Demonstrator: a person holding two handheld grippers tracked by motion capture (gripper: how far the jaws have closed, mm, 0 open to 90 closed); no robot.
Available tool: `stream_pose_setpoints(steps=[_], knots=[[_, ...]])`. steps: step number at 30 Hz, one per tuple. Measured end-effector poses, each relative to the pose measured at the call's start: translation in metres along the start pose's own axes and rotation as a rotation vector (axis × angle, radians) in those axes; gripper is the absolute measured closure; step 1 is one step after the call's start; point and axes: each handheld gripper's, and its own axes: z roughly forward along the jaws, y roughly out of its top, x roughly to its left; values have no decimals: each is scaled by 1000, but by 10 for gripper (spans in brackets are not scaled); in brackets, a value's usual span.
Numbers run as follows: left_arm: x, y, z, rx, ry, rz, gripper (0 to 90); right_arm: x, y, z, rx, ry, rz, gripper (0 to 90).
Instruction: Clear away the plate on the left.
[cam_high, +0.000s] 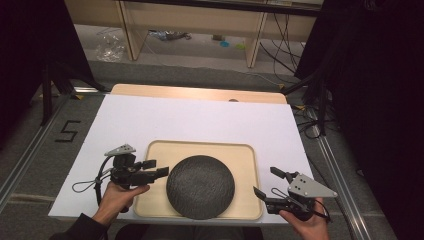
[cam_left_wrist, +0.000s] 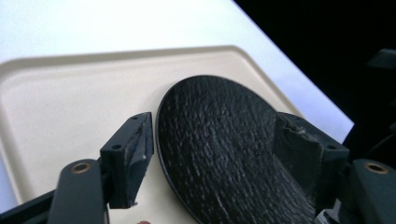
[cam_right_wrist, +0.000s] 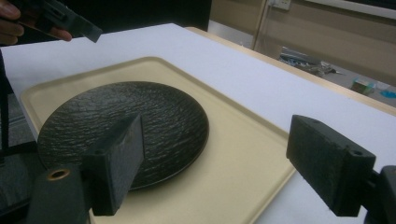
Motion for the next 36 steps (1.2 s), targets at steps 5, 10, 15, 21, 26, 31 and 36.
stream_pose_setpoints(steps=[5,10,15,21,26,31,36], knots=[[-6,-1,-8,-46,-11,57,252,0,0,-1,0,0,1,207],[-13,-2,-17,-92,-10,153,237,1,1,0,-4,2,-6,207],[-18,-5,-25,-124,-10,180,237,1,1,0,-8,4,-7,206],[-24,-9,-33,-127,11,198,237,1,1,-1,-11,11,-2,201],[-28,-12,-37,-122,19,245,236,3,1,1,-14,16,-1,193],[-33,-15,-39,-120,26,235,236,3,2,-1,0,24,-7,190],[-35,-17,-41,-115,18,260,236,3,2,-1,2,22,-13,187]])
